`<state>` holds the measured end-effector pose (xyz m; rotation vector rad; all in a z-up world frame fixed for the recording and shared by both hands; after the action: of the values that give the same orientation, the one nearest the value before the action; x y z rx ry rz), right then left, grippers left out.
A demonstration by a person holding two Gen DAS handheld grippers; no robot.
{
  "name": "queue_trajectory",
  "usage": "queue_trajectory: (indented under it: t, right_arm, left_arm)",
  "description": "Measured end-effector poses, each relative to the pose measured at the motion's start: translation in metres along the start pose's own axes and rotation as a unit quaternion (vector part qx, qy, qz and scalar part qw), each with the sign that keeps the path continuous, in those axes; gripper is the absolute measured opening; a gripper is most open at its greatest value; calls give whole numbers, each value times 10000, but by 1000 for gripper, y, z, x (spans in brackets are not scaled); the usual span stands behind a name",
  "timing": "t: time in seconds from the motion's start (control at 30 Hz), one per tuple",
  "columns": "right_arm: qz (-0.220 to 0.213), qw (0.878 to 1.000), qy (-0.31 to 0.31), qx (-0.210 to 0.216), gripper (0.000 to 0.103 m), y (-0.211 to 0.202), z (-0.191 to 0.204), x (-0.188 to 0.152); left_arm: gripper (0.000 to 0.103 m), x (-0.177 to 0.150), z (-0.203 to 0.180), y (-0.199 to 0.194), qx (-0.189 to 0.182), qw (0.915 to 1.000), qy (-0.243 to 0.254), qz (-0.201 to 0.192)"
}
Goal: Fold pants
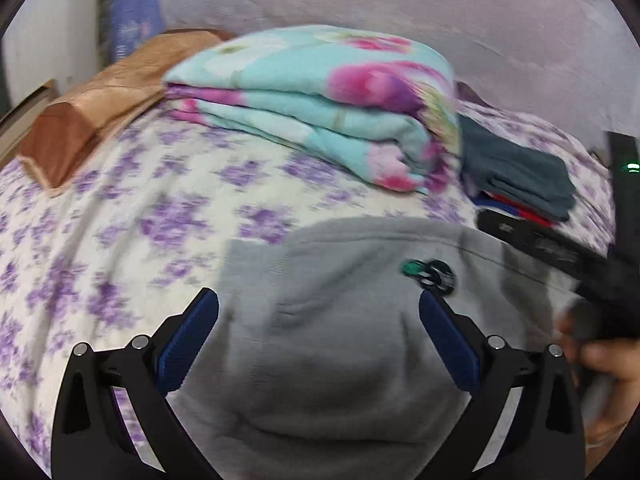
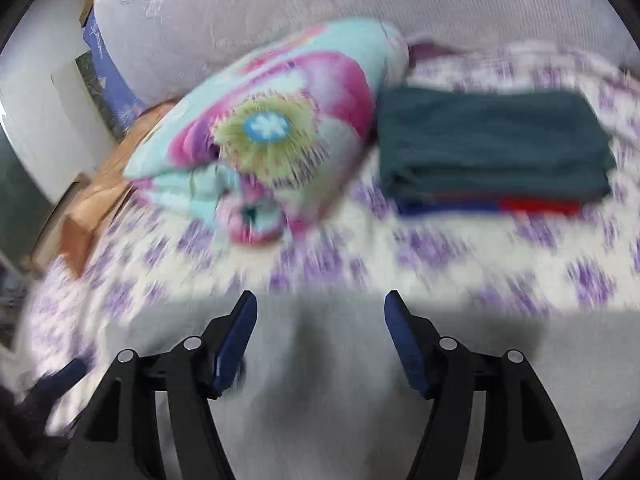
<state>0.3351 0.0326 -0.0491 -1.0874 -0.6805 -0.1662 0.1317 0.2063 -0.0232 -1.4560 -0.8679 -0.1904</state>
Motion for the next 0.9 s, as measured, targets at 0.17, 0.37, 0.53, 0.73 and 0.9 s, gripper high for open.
queue_trajectory:
  t: [0.17, 0.37, 0.53, 0.73, 0.9]
  right_arm:
    - [-2, 9987, -174, -474, 90, -65, -66, -51]
    - [-169, 9920, 1233, -225, 94, -71, -165, -101]
    - [-356, 9958, 836, -99, 96, -69, -161, -110]
    - [-626, 9905, 1203, -211, 96, -99, -193, -109]
    - [-777, 9853, 1433, -516, 96, -117, -207, -109]
  left_arm:
    - [98, -3, -24, 24, -460, 9967, -123, 653]
    - [98, -14, -105, 4, -566, 9862, 1515, 348]
    - [98, -2, -113, 52, -383, 9762, 1994, 761]
    - [99, 42, -54, 105, -348, 9897, 945, 1013]
    - [99, 24, -86, 67, 450, 9855, 1513, 615]
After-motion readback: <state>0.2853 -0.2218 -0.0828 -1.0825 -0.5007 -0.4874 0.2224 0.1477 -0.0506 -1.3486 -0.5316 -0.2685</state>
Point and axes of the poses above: each gripper's, at about its wrist camera, not at the fingertips, and y roughly the way its jaws point, z to its left, x to its top, the point moved 1 cm from there along y, roughly the way its jaws point, and after that the axes turned 1 degree about z, right-handed, at the moved point
